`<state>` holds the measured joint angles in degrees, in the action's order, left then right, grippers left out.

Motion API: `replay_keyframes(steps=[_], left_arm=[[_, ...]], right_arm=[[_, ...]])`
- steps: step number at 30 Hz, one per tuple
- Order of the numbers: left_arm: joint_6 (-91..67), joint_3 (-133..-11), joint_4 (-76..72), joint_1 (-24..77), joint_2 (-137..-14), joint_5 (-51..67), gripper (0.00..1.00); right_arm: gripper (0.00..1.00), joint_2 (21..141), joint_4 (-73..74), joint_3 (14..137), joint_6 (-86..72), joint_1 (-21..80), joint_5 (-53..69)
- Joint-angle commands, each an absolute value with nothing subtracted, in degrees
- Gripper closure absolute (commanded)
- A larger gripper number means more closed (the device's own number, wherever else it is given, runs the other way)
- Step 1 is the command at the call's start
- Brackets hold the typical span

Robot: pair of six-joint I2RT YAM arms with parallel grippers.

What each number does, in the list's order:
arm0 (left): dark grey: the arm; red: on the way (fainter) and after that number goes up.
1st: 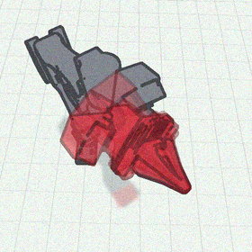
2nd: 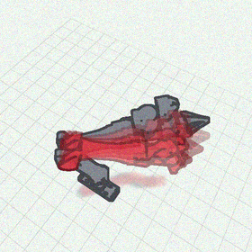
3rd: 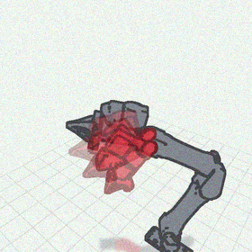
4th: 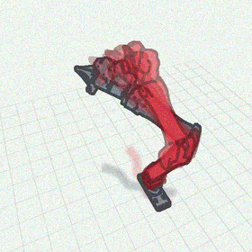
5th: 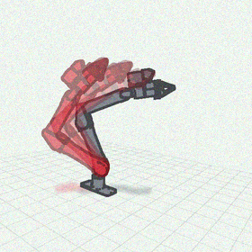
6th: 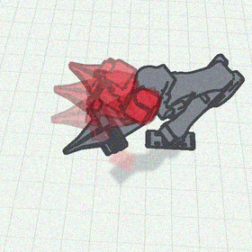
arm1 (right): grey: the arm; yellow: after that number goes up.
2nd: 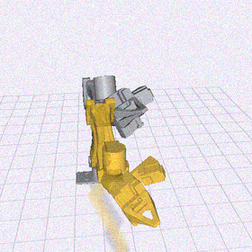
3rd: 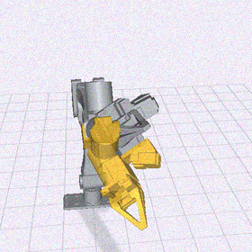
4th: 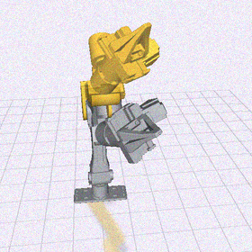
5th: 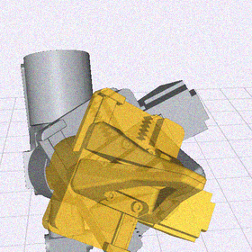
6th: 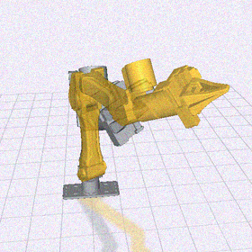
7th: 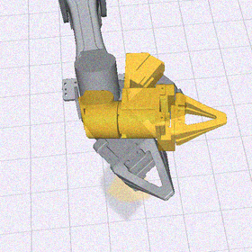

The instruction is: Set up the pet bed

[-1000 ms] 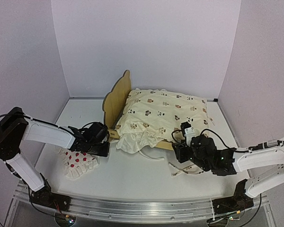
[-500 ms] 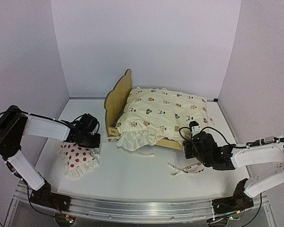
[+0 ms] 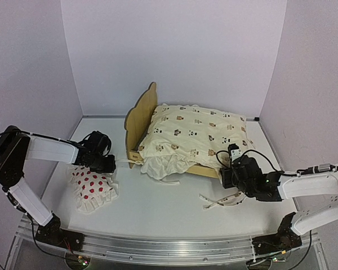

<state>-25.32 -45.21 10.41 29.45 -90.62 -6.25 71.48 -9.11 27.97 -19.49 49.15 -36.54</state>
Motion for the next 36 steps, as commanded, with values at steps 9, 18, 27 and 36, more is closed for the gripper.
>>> replay_keyframes(steps=[9,18,27,36], left_arm=[[-20.46,-46.83,12.91,32.4,-73.25,-2.56,0.28],[-18.33,-52.28,15.18,39.53,-71.76,-8.52,0.03],[-16.26,-58.16,11.68,39.81,-80.0,-12.44,0.02],[-14.22,-61.15,6.18,39.81,-86.8,-12.51,0.29]], right_arm=[[0.4,64.26,4.53,38.24,-20.97,48.74,-16.57],[0.19,59.52,19.28,46.44,-20.67,48.77,-28.92],[0.06,65.97,25.17,52.81,-19.39,41.44,-38.35],[0.09,70.74,25.66,54.14,-21.31,29.61,-28.49]])
